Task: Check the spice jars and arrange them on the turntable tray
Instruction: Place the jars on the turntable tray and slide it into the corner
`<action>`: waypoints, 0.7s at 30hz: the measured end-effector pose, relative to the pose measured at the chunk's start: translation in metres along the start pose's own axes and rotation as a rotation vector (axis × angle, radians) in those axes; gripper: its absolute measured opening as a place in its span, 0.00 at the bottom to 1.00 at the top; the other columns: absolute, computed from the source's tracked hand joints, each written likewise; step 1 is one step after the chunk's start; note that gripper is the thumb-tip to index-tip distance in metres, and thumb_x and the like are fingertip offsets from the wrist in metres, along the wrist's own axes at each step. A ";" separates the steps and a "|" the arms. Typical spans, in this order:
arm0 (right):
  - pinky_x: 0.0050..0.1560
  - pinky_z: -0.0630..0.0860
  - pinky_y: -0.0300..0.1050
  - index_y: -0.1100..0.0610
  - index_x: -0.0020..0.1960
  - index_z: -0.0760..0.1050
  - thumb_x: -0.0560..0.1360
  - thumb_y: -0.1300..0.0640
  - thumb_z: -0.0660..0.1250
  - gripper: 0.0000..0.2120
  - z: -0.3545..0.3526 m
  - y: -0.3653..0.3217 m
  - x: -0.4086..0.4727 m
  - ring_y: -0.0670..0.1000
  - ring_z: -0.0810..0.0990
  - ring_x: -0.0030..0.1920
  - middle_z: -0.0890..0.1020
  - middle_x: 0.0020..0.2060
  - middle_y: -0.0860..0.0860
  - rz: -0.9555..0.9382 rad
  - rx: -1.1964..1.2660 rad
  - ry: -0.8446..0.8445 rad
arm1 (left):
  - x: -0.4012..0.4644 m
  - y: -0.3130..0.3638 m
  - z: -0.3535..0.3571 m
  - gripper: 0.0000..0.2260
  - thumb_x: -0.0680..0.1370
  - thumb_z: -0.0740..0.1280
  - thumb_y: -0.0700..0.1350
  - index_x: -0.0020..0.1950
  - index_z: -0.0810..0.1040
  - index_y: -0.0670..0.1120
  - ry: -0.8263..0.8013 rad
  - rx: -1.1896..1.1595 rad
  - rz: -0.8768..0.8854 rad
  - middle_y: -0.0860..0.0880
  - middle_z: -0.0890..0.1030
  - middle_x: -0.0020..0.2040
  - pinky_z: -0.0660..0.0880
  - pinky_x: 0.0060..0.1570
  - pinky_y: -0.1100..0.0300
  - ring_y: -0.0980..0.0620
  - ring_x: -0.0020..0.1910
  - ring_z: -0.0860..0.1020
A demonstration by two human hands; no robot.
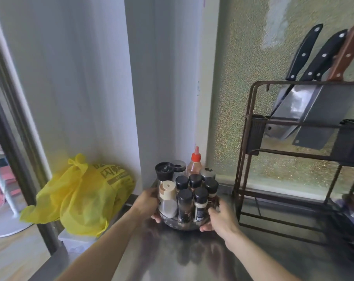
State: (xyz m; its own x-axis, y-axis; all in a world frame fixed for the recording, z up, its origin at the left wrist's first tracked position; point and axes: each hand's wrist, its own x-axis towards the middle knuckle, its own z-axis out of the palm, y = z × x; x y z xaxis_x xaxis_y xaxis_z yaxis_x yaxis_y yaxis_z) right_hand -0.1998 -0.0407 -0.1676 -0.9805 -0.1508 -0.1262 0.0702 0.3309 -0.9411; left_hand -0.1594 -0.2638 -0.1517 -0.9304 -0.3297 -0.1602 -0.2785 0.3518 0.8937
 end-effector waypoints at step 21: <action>0.69 0.75 0.58 0.52 0.80 0.60 0.81 0.49 0.63 0.30 -0.023 0.006 -0.030 0.59 0.78 0.68 0.70 0.77 0.52 -0.046 -0.087 -0.007 | -0.033 -0.001 0.021 0.17 0.84 0.59 0.43 0.72 0.74 0.43 0.339 0.338 0.193 0.39 0.81 0.64 0.74 0.61 0.48 0.37 0.63 0.78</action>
State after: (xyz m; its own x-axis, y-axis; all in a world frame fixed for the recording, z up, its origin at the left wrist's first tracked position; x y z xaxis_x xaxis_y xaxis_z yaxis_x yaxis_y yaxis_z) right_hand -0.1743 -0.0122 -0.1623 -0.9810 -0.1738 -0.0858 0.0086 0.4029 -0.9152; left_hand -0.1335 -0.2352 -0.1561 -0.8583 -0.4771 0.1890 -0.2233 0.6789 0.6994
